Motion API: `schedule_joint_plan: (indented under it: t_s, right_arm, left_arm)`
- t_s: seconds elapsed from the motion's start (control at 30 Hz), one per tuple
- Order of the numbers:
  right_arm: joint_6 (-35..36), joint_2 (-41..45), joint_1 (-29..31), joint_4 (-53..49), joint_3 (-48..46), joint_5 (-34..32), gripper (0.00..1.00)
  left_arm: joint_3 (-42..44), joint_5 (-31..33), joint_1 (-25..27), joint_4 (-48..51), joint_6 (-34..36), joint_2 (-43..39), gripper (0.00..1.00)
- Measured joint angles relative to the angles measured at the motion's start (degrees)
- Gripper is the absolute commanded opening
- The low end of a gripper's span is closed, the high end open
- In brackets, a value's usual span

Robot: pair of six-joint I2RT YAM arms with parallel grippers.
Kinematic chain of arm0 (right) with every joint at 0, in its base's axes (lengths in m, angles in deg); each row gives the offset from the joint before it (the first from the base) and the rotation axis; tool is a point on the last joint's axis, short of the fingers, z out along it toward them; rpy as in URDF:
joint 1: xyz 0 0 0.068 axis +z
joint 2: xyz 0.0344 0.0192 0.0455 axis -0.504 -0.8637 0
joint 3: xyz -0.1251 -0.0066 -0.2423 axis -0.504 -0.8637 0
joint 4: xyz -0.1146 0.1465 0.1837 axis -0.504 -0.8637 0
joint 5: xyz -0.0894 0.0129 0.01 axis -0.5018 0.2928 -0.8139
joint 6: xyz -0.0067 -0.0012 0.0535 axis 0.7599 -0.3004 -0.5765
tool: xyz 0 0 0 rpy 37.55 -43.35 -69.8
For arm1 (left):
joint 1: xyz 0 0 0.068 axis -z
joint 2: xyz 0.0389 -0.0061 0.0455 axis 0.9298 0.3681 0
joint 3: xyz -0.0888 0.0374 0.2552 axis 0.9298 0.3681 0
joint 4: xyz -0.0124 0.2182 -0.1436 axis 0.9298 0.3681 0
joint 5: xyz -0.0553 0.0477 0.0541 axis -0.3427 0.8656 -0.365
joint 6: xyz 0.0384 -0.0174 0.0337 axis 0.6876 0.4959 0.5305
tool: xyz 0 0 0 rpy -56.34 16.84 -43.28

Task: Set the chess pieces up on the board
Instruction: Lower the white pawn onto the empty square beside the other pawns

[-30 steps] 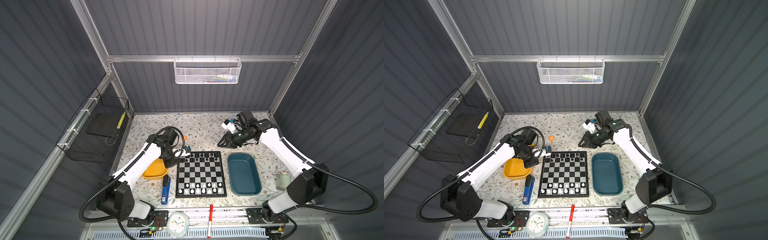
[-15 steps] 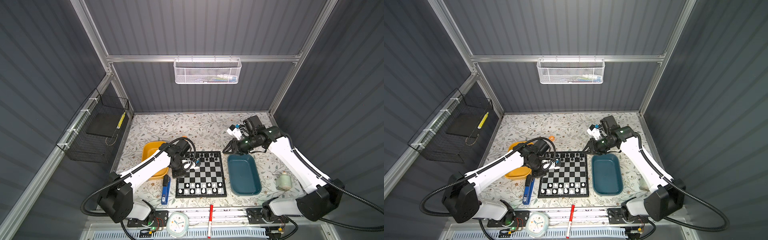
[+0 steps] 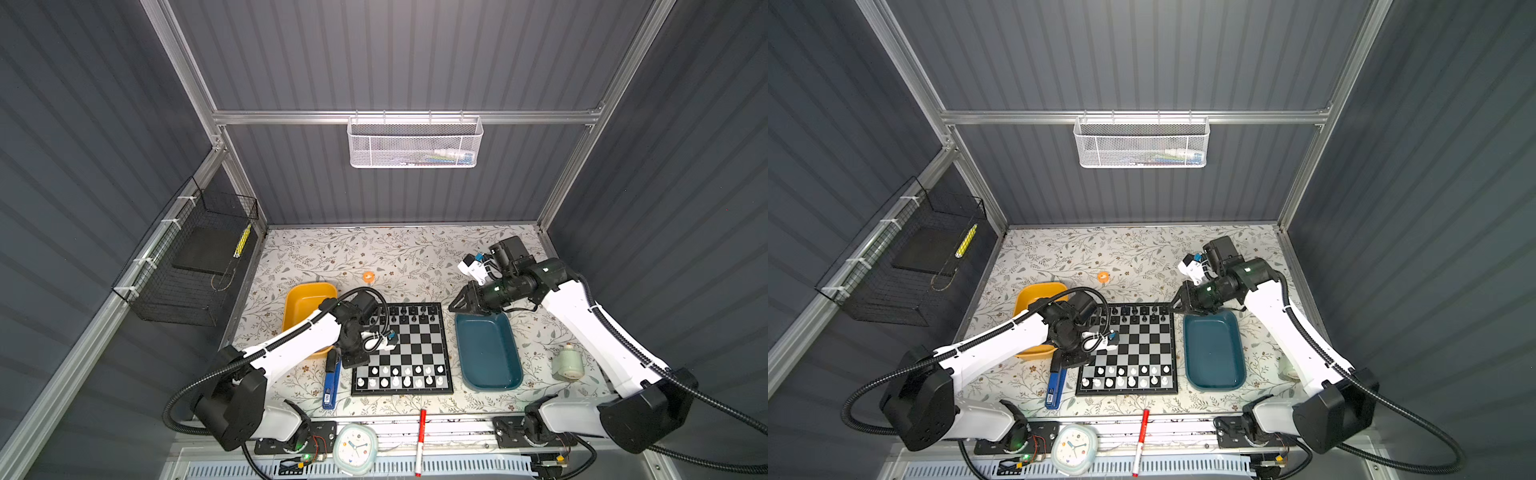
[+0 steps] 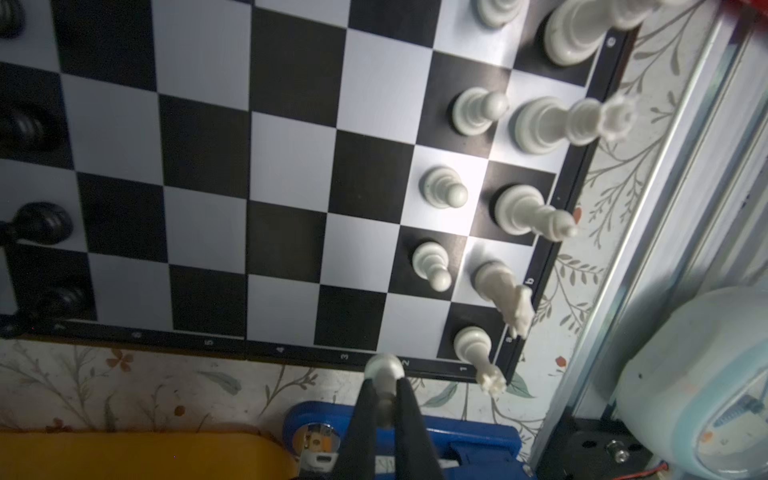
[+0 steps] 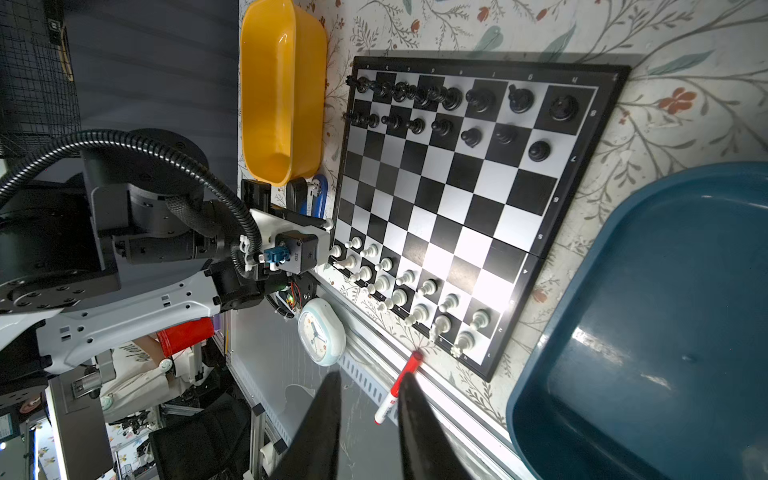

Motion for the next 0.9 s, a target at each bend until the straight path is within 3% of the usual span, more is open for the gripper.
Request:
schedule_joint_plan:
  t_s: [0.9]
  right_arm:
    - [-1.1, 1.9, 0.0, 0.0, -0.7, -1.2, 0.27]
  left_arm:
    - [4.2, -0.4, 2.6, -3.8, -3.1, -0.6, 0.01]
